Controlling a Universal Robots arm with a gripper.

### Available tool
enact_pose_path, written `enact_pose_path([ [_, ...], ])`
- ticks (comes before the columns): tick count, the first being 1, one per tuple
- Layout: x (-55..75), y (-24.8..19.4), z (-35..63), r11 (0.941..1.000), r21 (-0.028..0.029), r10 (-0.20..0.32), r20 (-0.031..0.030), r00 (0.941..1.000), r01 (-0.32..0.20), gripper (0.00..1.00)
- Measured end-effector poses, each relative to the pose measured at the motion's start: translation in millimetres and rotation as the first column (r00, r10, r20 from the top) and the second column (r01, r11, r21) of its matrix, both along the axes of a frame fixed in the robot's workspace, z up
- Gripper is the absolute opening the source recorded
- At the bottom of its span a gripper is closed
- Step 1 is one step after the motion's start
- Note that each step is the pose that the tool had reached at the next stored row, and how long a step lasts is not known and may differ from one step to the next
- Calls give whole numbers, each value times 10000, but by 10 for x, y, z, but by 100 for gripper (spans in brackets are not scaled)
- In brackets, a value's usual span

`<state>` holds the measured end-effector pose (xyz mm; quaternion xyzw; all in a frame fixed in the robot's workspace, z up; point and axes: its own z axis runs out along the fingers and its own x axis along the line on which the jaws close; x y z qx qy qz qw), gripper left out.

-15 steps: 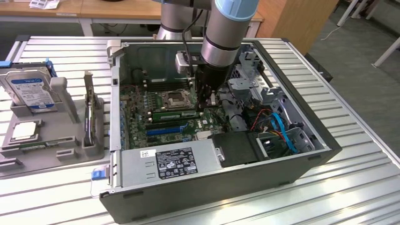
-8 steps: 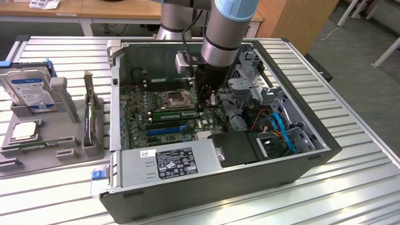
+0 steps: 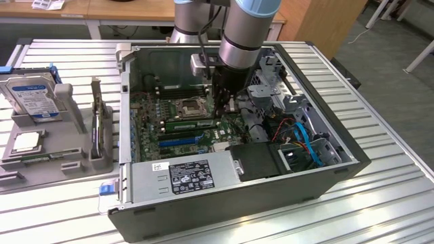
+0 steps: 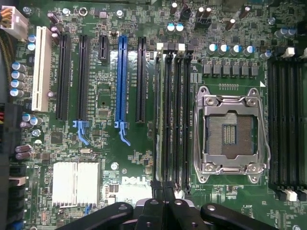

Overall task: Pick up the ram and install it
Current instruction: 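Press down the ram until it locks into place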

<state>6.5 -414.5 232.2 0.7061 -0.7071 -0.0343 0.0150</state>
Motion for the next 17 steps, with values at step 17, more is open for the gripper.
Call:
enact_pose_path([
  [17, -4, 0, 98, 10000, 0, 0, 0, 10000, 0, 10],
])
